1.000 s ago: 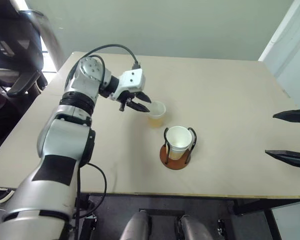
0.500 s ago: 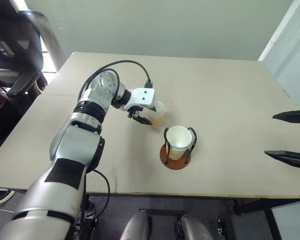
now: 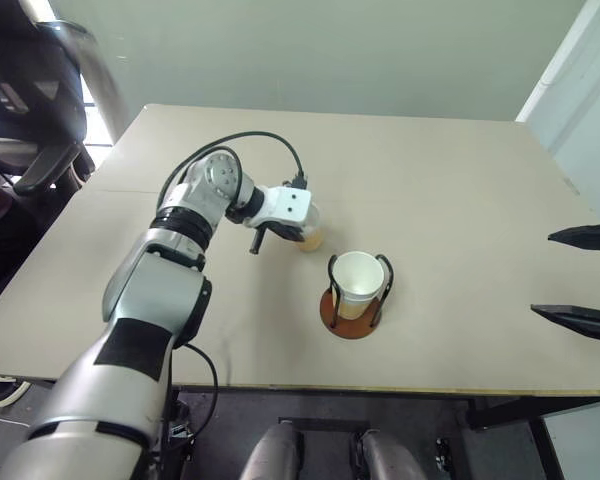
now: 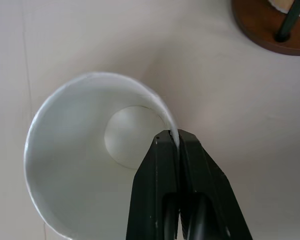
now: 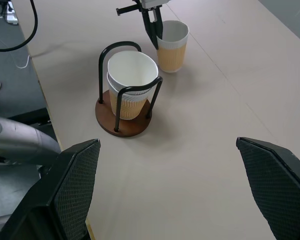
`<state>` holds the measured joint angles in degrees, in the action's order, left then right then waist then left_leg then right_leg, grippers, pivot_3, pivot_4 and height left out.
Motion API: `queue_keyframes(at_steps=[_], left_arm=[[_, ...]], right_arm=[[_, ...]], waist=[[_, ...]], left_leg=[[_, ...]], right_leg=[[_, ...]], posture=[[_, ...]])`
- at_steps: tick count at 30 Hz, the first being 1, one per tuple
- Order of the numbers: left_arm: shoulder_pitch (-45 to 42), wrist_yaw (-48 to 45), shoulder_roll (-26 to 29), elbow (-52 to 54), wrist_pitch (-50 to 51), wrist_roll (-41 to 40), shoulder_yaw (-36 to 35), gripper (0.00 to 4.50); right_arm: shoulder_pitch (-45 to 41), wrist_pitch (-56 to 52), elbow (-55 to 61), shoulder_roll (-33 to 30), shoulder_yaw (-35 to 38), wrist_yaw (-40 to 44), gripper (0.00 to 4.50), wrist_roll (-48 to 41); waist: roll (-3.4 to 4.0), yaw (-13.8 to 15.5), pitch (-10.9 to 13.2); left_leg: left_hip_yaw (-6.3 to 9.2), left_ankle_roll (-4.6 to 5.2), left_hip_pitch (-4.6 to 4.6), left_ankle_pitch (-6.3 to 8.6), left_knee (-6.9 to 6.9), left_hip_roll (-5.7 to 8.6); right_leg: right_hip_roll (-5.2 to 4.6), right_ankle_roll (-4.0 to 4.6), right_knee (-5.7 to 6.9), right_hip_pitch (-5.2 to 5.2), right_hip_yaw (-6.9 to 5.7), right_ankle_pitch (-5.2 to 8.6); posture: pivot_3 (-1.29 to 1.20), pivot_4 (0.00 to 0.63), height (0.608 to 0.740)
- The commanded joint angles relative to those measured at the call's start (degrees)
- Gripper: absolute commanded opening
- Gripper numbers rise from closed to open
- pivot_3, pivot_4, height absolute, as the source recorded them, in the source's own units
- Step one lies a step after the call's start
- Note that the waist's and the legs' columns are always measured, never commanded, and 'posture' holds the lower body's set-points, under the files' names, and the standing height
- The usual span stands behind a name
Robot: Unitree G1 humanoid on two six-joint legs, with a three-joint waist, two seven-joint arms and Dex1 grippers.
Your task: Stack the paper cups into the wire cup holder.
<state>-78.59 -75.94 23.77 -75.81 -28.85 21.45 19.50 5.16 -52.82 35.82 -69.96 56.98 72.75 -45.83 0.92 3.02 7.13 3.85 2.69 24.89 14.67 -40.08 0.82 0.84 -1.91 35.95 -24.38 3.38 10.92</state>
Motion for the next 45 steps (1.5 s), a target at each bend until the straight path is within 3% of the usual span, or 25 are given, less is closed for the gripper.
queue_keyframes(at_steps=[1, 5, 8, 12, 18, 24, 30, 45], left_arm=[[-1.21, -1.70, 1.18, 0.38, -0.48, -1.41, -1.67, 0.04], [-7.70, -13.93, 2.91, 2.11, 3.36, -10.13, -8.12, 0.04], [-13.96, -16.56, 4.38, 4.46, 7.74, -18.99, -6.88, 0.04], [-15.34, -16.56, 12.80, 23.89, 18.55, -46.55, 11.48, 0.04], [-15.31, -16.56, 22.67, 47.36, 20.56, -72.73, 31.94, 0.04], [-19.04, -16.56, 24.01, 51.38, 15.67, -78.38, 46.00, 0.04], [-22.72, -16.56, 23.23, 48.38, 8.73, -76.65, 58.27, 0.04], [-24.97, -16.56, 18.70, 40.47, 0.59, -74.98, 69.31, 0.04]], right_arm=[[-0.26, 0.99, -0.57, -0.28, 1.19, 0.10, 4.50, 0.62], [-0.37, 1.84, -1.79, -0.99, 0.96, 0.76, 4.50, 1.40], [-0.54, 2.69, -2.93, -1.41, 0.95, 1.78, 4.50, 1.83], [1.80, 3.08, -3.79, -1.94, 3.31, 6.51, 4.50, 3.34], [3.47, 2.45, -4.11, -3.19, 8.91, 11.77, 4.50, 6.00], [4.78, 0.86, -1.54, -1.65, 11.69, 11.89, 4.50, 7.41], [5.79, -1.29, 1.28, -0.08, 14.09, 11.41, 4.50, 6.96], [6.41, -2.69, 4.19, 2.15, 14.52, 8.79, 4.50, 5.80]], waist=[[0.00, 0.00, 0.00], [-0.06, -0.04, 0.04], [-0.12, 0.00, 0.08], [0.08, -0.26, 0.00], [0.38, -0.28, -0.04], [0.36, -0.52, 0.01], [0.36, -0.97, 0.04], [0.32, -1.08, 0.07]], left_leg=[[0.00, 0.00, 0.00, 0.00, 0.00, 0.00], [-0.01, 0.00, 0.03, -0.01, 0.01, 0.01], [0.03, 0.05, 0.15, -0.04, 0.01, 0.02], [-0.03, 0.14, 0.10, 0.17, 0.07, 0.08], [-0.02, 0.05, 0.01, 0.34, 0.03, 0.03], [-0.06, -0.01, -0.08, 0.28, 0.00, 0.03], [-0.07, -0.02, -0.40, 0.21, 0.00, 0.05], [-0.06, -0.01, -0.37, 0.47, 0.04, 0.10]], right_leg=[[-0.01, 0.00, 0.00, 0.00, 0.01, 0.00], [0.03, 0.00, 0.00, -0.05, 0.00, 0.00], [0.00, 0.00, -0.04, -0.11, 0.01, 0.00], [-0.13, -0.03, -0.09, -0.06, 0.08, 0.04], [-0.13, -0.07, -0.02, -0.03, 0.09, 0.17], [-0.12, 0.11, -0.02, 0.07, 0.08, 0.23], [-0.09, 0.58, 0.03, 0.38, 0.14, 0.49], [-0.09, 0.17, 0.02, 0.40, 0.10, 0.61]], posture=[[0.00, 0.150, 0.740], [0.00, 0.150, 0.740], [0.00, 0.150, 0.740], [0.00, 0.150, 0.740], [0.00, 0.150, 0.740], [0.00, 0.150, 0.740], [0.00, 0.150, 0.740], [0.00, 0.150, 0.740]])
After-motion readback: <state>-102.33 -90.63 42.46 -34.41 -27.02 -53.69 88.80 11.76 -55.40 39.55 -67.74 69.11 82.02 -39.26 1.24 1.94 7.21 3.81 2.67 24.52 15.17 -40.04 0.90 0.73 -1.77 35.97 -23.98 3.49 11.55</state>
